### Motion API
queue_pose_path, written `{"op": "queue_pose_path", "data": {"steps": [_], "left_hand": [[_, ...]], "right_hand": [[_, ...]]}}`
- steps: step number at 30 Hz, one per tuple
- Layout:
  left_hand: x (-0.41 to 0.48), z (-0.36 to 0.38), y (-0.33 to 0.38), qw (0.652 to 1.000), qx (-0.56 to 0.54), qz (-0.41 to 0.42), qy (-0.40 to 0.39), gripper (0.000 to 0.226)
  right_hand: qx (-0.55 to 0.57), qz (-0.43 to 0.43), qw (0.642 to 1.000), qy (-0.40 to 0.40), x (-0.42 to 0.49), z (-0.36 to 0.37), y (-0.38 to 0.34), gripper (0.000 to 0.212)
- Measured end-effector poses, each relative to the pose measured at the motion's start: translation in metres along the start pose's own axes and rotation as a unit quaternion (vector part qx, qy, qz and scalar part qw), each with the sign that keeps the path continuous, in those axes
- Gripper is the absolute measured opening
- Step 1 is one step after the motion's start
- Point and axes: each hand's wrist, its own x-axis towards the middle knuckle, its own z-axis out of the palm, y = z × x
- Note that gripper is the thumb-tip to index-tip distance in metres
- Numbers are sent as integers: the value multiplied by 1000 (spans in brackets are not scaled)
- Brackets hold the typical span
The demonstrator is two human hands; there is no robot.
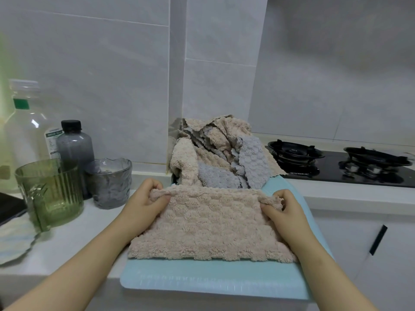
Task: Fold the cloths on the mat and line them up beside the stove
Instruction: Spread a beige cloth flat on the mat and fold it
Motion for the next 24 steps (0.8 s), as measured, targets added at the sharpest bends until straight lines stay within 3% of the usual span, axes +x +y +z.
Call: {"op": "queue_pose_path", "data": {"steps": [8, 17, 24], "left_hand": [[-1, -4, 11, 994, -85, -39, 58, 10], [3, -4, 13, 984, -132, -79, 85, 8], [10, -4, -3, 988, -76, -88, 101, 10]], "right_hand": [[83, -6, 996, 11, -1, -3, -1, 9], [72, 46, 995, 58, 24, -2, -3, 17], [-34, 19, 996, 84, 46, 16, -8, 16]]}}
